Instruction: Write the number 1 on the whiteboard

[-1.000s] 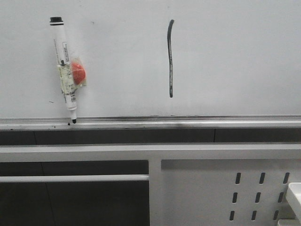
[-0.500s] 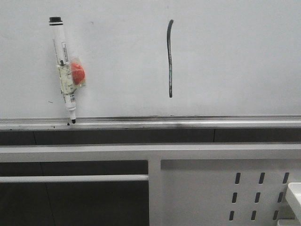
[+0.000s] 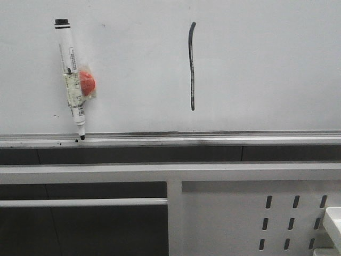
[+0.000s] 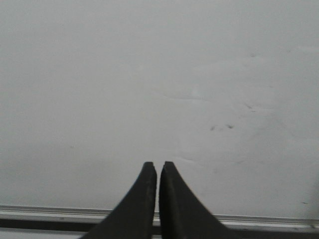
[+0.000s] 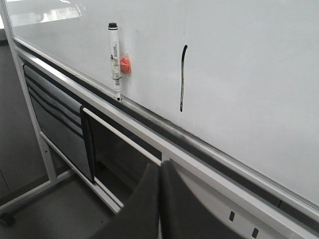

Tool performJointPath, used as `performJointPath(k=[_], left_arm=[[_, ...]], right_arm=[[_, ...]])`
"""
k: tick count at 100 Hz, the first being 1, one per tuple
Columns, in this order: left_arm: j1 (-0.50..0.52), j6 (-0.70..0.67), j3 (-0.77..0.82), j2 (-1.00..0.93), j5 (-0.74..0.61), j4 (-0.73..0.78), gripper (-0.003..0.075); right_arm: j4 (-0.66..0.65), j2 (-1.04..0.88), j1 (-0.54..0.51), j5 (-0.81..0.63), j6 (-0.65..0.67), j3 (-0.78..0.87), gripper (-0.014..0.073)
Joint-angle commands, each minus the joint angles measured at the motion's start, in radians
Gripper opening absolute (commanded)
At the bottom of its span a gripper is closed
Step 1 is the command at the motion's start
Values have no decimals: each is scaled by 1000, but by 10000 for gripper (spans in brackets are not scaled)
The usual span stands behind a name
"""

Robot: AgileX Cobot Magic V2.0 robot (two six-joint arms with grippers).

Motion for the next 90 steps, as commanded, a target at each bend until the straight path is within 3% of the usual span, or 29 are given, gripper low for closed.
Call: performJointPath(k=[1,12,22,40,55,77,90], left_arm=[[-2,60,-21,13,-123,-96,-20],[2,418,-21,13,-177,-409,-20],[28,645,-21,13,-213,-627,-20],[191,1010,31,13,-398,-961,-20],[353,1019,155,13,-522,-973,-20],[515,1021,260,-3,-480,-1010,-20],[535,1021,258,-27,-443,-1008,-20]], right_arm=[[-18,12,2,-76,3,-23,-69],[-18,12,2,-76,3,-23,-69],[-18,12,2,-76,3,-23,-69],[-18,12,2,-76,3,-23,-69],[-18,12,2,-76,3,-23,-69],[-18,12,2,-76,3,-23,-69],[-18,12,2,-76,3,-23,-69]])
